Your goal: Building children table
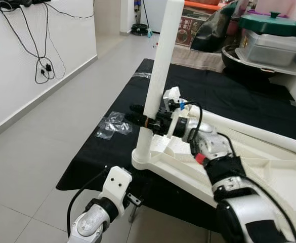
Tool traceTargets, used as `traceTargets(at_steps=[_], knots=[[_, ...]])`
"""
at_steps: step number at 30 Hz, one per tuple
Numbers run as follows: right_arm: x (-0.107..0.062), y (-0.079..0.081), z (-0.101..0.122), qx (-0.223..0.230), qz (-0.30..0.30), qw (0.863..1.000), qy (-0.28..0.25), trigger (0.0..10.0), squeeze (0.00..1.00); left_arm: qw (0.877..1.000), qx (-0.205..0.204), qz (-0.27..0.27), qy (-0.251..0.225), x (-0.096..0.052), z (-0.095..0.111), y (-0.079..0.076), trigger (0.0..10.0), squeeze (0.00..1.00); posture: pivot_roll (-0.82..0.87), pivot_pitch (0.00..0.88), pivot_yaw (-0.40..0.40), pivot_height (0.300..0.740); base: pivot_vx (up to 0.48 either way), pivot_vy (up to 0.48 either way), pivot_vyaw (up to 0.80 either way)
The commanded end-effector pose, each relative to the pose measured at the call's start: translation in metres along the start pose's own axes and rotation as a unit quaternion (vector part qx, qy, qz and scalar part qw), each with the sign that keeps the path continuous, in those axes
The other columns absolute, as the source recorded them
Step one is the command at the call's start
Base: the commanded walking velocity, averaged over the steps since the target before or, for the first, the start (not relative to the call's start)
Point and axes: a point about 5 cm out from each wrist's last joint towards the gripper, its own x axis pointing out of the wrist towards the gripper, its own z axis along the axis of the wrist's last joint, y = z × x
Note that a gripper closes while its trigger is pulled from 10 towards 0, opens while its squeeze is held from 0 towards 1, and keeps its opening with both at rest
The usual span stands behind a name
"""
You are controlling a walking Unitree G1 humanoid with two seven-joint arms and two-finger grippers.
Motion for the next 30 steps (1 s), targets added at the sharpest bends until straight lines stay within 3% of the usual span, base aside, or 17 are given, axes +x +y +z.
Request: traceTargets(at_steps=[1, 2, 3, 4, 5, 6, 7, 10, 13, 18, 19, 20, 21, 23, 26, 27, 30], knots=[[-0.019, -0.023, -0.011, 0.029, -0.201, 0.979, -0.004, 0.0, 0.00, 1.000, -0.002, -0.003, 0.010, -0.001, -0.005, -0.001, 10.0, 0.00, 0.10, 0.000, -0.110, 0.740, 0.000, 0.000, 0.00], [-0.035, -0.031, -0.018, 0.023, -0.327, 0.945, 0.007, 0.0, 0.00, 1.000, -0.003, -0.005, 0.010, -0.001, -0.006, 0.000, 10.0, 0.00, 0.09, 0.000, -0.102, 0.740, 0.000, 0.000, 0.00], [-0.035, -0.031, -0.018, 0.023, -0.327, 0.945, 0.007, 0.0, 0.00, 1.000, -0.003, -0.005, 0.010, -0.001, -0.006, 0.000, 10.0, 0.00, 0.09, 0.000, -0.102, 0.740, 0.000, 0.000, 0.00], [-0.048, -0.036, -0.023, 0.017, -0.406, 0.913, 0.013, 0.0, 0.00, 1.000, -0.004, -0.005, 0.010, -0.001, -0.006, 0.000, 10.0, 0.00, 0.09, 0.000, -0.103, 0.740, 0.000, 0.000, 0.00], [-0.048, -0.036, -0.023, 0.017, -0.406, 0.913, 0.013, 0.0, 0.00, 1.000, -0.004, -0.005, 0.010, -0.001, -0.006, 0.000, 10.0, 0.00, 0.09, 0.000, -0.103, 0.740, 0.000, 0.000, 0.00], [-0.061, -0.036, -0.026, 0.015, -0.474, 0.881, 0.015, 0.0, 0.00, 1.000, -0.003, -0.007, 0.011, -0.001, -0.006, 0.000, 10.0, 0.00, 0.09, 0.000, -0.100, 0.740, 0.000, 0.000, 0.00], [-0.061, -0.036, -0.026, 0.015, -0.474, 0.881, 0.015, 0.0, 0.00, 1.000, -0.003, -0.007, 0.011, -0.001, -0.006, 0.000, 10.0, 0.00, 0.09, 0.000, -0.100, 0.740, 0.000, 0.000, 0.00], [-0.084, -0.025, -0.031, 0.036, -0.587, 0.809, 0.005, 0.0, 0.00, 1.000, 0.002, -0.007, 0.010, -0.002, -0.006, 0.000, 10.0, 0.00, 0.11, 0.000, -0.109, 0.740, 0.000, 0.000, 0.00], [-0.082, -0.018, -0.032, 0.051, -0.604, 0.795, 0.002, 0.0, 0.00, 1.000, 0.004, -0.006, 0.010, -0.002, -0.005, 0.000, 10.0, 0.00, 0.11, 0.000, -0.105, 0.740, 0.000, 0.000, 0.00], [-0.070, -0.010, -0.032, 0.071, -0.598, 0.798, -0.007, 0.0, 0.00, 1.000, 0.005, -0.007, 0.010, -0.002, -0.005, 0.000, 10.0, 0.00, 0.11, 0.000, -0.105, 0.740, 0.000, 0.000, 0.00], [-0.058, -0.006, -0.030, 0.085, -0.569, 0.818, -0.025, 10.0, 0.00, 1.000, 0.005, -0.007, 0.010, -0.001, -0.005, -0.001, 10.0, 0.00, 0.11, 0.000, -0.105, 0.740, 0.000, 0.000, 0.00], [-0.058, -0.006, -0.030, 0.085, -0.569, 0.818, -0.025, 10.0, 0.00, 1.000, 0.005, -0.007, 0.010, -0.001, -0.005, -0.001, 10.0, 0.00, 0.11, 0.000, -0.105, 0.740, 0.000, 0.000, 0.00], [-0.048, 0.000, -0.026, 0.090, -0.529, 0.843, -0.047, 10.0, 1.00, 1.000, 0.005, -0.007, 0.010, -0.001, -0.005, -0.001, 10.0, 0.00, 0.11, 0.000, -0.104, 0.740, 0.000, 0.000, 0.00], [-0.036, 0.006, -0.020, 0.086, -0.465, 0.878, -0.070, 10.0, 1.00, 1.000, 0.005, -0.008, 0.010, -0.001, -0.005, -0.002, 10.0, 0.00, 0.11, 0.000, -0.109, 0.740, 0.000, 0.000, 0.00], [-0.033, 0.005, -0.020, 0.085, -0.424, 0.899, -0.067, 10.0, 1.00, 1.000, 0.004, -0.008, 0.009, 0.000, -0.005, -0.002, 10.0, 0.00, 0.11, 0.000, -0.109, 0.740, 0.000, 0.000, 0.00], [-0.029, 0.005, -0.021, 0.109, -0.359, 0.925, -0.059, 10.0, 0.00, 1.000, 0.003, -0.008, 0.009, 0.000, -0.004, -0.002, 10.0, 0.00, 0.10, 0.000, -0.109, 0.740, 0.000, 0.000, 0.00], [-0.027, 0.005, -0.022, 0.128, -0.315, 0.939, -0.056, 10.0, 0.00, 1.000, 0.002, -0.008, 0.008, 0.001, -0.004, -0.003, 10.0, 0.00, 0.10, 0.000, -0.109, 0.740, 0.000, 0.000, 0.00]])
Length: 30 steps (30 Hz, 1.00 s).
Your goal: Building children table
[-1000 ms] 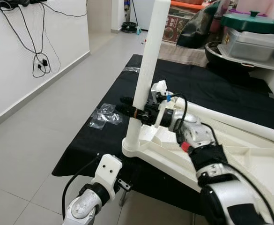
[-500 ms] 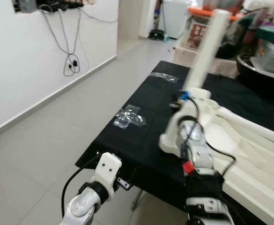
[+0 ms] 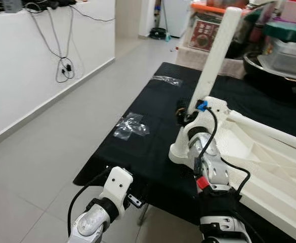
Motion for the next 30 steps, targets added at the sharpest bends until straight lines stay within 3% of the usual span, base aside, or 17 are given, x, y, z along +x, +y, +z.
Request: traceTargets(at_steps=[1, 3, 4, 5, 6, 8, 13, 16, 21, 22, 27, 29, 30], knots=[[0.002, 0.022, -0.006, 0.024, 0.145, 0.988, 0.043, 10.0, 0.00, 1.000, -0.001, -0.001, 0.004, 0.000, -0.002, -0.001, 10.0, 0.00, 0.10, 0.000, -0.110, 0.740, 0.000, 0.000, 0.00], [-0.005, 0.020, -0.009, -0.023, 0.269, 0.958, 0.092, 10.0, 0.00, 1.000, -0.001, -0.001, 0.003, 0.001, -0.001, -0.001, 10.0, 0.00, 0.10, 0.000, -0.111, 0.740, 0.000, 0.000, 0.00], [-0.005, 0.020, -0.009, -0.023, 0.269, 0.958, 0.092, 10.0, 0.00, 1.000, -0.001, -0.001, 0.003, 0.001, -0.001, -0.001, 10.0, 0.00, 0.10, 0.000, -0.111, 0.740, 0.000, 0.000, 0.00], [-0.008, 0.016, -0.012, -0.050, 0.322, 0.938, 0.122, 10.0, 0.00, 1.000, -0.002, -0.001, 0.003, 0.000, -0.001, -0.001, 10.0, 0.00, 0.11, 0.000, -0.111, 0.740, 0.000, 0.000, 0.00], [-0.008, 0.016, -0.012, -0.050, 0.322, 0.938, 0.122, 10.0, 0.00, 1.000, -0.002, -0.001, 0.003, 0.000, -0.001, -0.001, 10.0, 0.00, 0.11, 0.000, -0.111, 0.740, 0.000, 0.000, 0.00], [-0.010, 0.012, -0.013, -0.078, 0.371, 0.913, 0.150, 10.0, 0.00, 1.000, -0.002, -0.001, 0.003, 0.000, -0.001, -0.001, 10.0, 0.00, 0.11, 0.000, -0.114, 0.740, 0.000, 0.000, 0.00], [-0.010, 0.016, -0.010, -0.076, 0.479, 0.858, 0.166, 10.0, 0.00, 1.000, 0.001, 0.000, 0.003, 0.000, 0.000, -0.001, 10.0, 0.00, 0.12, 0.000, -0.118, 0.740, 0.000, 0.000, 0.00], [-0.009, 0.016, -0.008, -0.079, 0.491, 0.852, 0.165, 10.0, 0.00, 1.000, 0.001, 0.000, 0.003, 0.000, 0.000, -0.001, 10.0, 0.00, 0.12, 0.000, -0.118, 0.740, 0.000, 0.000, 0.00], [-0.005, 0.016, -0.002, -0.045, 0.517, 0.840, 0.159, 10.0, 0.00, 1.000, 0.001, 0.001, 0.003, -0.001, 0.000, -0.001, 10.0, 0.00, 0.12, 0.000, -0.116, 0.740, 0.000, 0.000, 0.00], [-0.002, 0.015, -0.003, -0.046, 0.504, 0.848, 0.156, 0.0, 0.00, 1.000, 0.001, 0.001, 0.003, -0.001, 0.000, -0.001, 10.0, 0.00, 0.12, 0.000, -0.118, 0.740, 0.000, 0.000, 0.00], [0.000, 0.015, -0.005, -0.051, 0.482, 0.862, 0.146, 0.0, 0.00, 1.000, 0.000, 0.000, 0.003, -0.001, 0.000, -0.001, 10.0, 0.00, 0.12, 0.000, -0.117, 0.740, 0.000, 0.000, 0.00], [0.000, 0.015, -0.007, -0.058, 0.455, 0.880, 0.125, 0.0, 0.00, 1.000, 0.000, 0.000, 0.004, -0.001, -0.001, -0.001, 10.0, 0.00, 0.12, 0.000, -0.114, 0.740, 0.000, 0.000, 0.00], [0.000, 0.015, -0.007, -0.058, 0.455, 0.880, 0.125, 0.0, 0.00, 1.000, 0.000, 0.000, 0.004, -0.001, -0.001, -0.001, 10.0, 0.00, 0.12, 0.000, -0.114, 0.740, 0.000, 0.000, 0.00]])
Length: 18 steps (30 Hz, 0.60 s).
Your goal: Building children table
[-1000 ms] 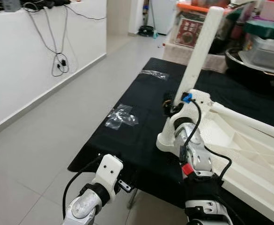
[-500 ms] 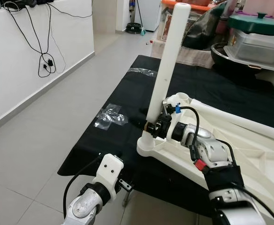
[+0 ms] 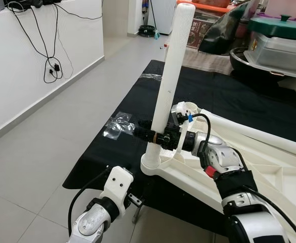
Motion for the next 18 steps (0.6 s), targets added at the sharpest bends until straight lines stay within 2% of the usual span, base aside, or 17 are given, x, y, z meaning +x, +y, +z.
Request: traceTargets(at_steps=[1, 3, 6, 7, 8, 9, 10, 11, 12, 13, 14, 16, 17, 18], knots=[[0.003, -0.001, -0.002, 0.001, -0.057, 0.998, -0.014, 0.0, 0.00, 1.000, 0.000, -0.002, 0.004, -0.001, -0.001, -0.002, 10.0, 0.00, 0.12, 0.000, -0.115, 0.740, 0.000, 0.000, 0.00], [0.003, -0.001, -0.002, 0.001, -0.057, 0.998, -0.014, 0.0, 0.00, 1.000, 0.000, -0.002, 0.004, -0.001, -0.001, -0.002, 10.0, 0.00, 0.12, 0.000, -0.115, 0.740, 0.000, 0.000, 0.00], [-0.001, -0.008, -0.002, -0.010, -0.182, 0.983, -0.032, 0.0, 0.00, 1.000, 0.001, -0.003, 0.003, 0.000, -0.001, -0.002, 10.0, 0.00, 0.11, 0.000, -0.114, 0.740, 0.000, 0.000, 0.00], [-0.004, -0.010, -0.001, -0.017, -0.234, 0.971, -0.038, 0.0, 0.00, 1.000, 0.000, -0.003, 0.003, 0.000, -0.001, -0.002, 10.0, 0.00, 0.11, 0.000, -0.113, 0.740, 0.000, 0.000, 0.00], [-0.004, -0.010, -0.001, -0.017, -0.234, 0.971, -0.038, 0.0, 0.00, 1.000, 0.000, -0.003, 0.003, 0.000, -0.001, -0.002, 10.0, 0.00, 0.11, 0.000, -0.113, 0.740, 0.000, 0.000, 0.00], [-0.006, -0.011, 0.000, -0.022, -0.268, 0.962, -0.042, 0.0, 0.00, 1.000, 0.000, -0.003, 0.004, 0.000, -0.001, -0.001, 10.0, 0.00, 0.11, 0.000, -0.112, 0.740, 0.000, 0.000, 0.00], [-0.006, -0.011, 0.000, -0.022, -0.268, 0.962, -0.042, 0.0, 0.00, 1.000, 0.000, -0.003, 0.004, 0.000, -0.001, -0.001, 10.0, 0.00, 0.11, 0.000, -0.112, 0.740, 0.000, 0.000, 0.00], [-0.016, -0.017, -0.004, -0.024, -0.378, 0.925, -0.036, 0.0, 0.00, 1.000, 0.000, -0.003, 0.004, 0.000, -0.002, -0.001, 10.0, 0.00, 0.10, 0.000, -0.108, 0.740, 0.000, 0.000, 0.00], [-0.016, -0.017, -0.004, -0.024, -0.378, 0.925, -0.036, 0.0, 0.00, 1.000, 0.000, -0.003, 0.004, 0.000, -0.002, -0.001, 10.0, 0.00, 0.10, 0.000, -0.108, 0.740, 0.000, 0.000, 0.00], [-0.026, -0.021, -0.013, -0.025, -0.457, 0.889, -0.016, 0.0, 0.00, 1.000, 0.000, -0.004, 0.005, 0.000, -0.002, -0.001, 10.0, 0.00, 0.10, 0.000, -0.110, 0.740, 0.000, 0.000, 0.00], [-0.046, -0.021, -0.026, -0.024, -0.564, 0.825, 0.016, 0.0, 0.00, 1.000, 0.000, -0.005, 0.005, 0.000, -0.002, -0.001, 10.0, 0.00, 0.11, 0.000, -0.112, 0.740, 0.000, 0.000, 0.00], [-0.046, -0.021, -0.026, -0.024, -0.564, 0.825, 0.016, 0.0, 0.00, 1.000, 0.000, -0.005, 0.005, 0.000, -0.002, -0.001, 10.0, 0.00, 0.11, 0.000, -0.112, 0.740, 0.000, 0.000, 0.00], [-0.050, -0.020, -0.029, -0.024, -0.584, 0.811, 0.020, 0.0, 0.00, 1.000, 0.000, -0.005, 0.005, 0.000, -0.002, -0.001, 10.0, 0.00, 0.11, 0.000, -0.112, 0.740, 0.000, 0.000, 0.00], [-0.056, -0.017, -0.032, -0.010, -0.614, 0.789, 0.017, 0.0, 0.00, 1.000, 0.001, -0.004, 0.005, 0.000, -0.002, -0.001, 10.0, 0.00, 0.11, 0.000, -0.113, 0.740, 0.000, 0.000, 0.00]])
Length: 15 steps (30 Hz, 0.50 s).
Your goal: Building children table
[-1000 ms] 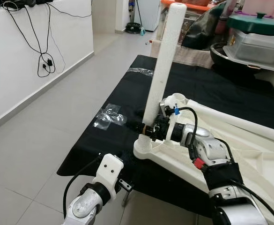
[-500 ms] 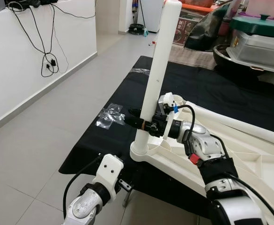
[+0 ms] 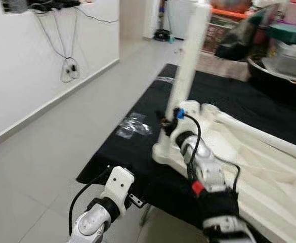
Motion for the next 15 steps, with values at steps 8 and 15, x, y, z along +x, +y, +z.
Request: traceTargets(at_steps=[8, 15], knots=[[-0.029, -0.025, -0.025, 0.033, -0.201, 0.978, 0.053, 0.0, 0.00, 1.000, 0.001, -0.004, 0.004, 0.001, -0.002, -0.001, 10.0, 0.00, 0.10, 0.000, -0.112, 0.740, 0.000, 0.000, 0.00], [-0.032, -0.014, -0.024, 0.082, -0.222, 0.970, 0.057, 5.6, 0.00, 1.000, 0.004, -0.003, 0.004, 0.001, -0.002, -0.001, 10.0, 0.00, 0.10, 0.000, -0.107, 0.740, 0.000, 0.000, 0.00]])
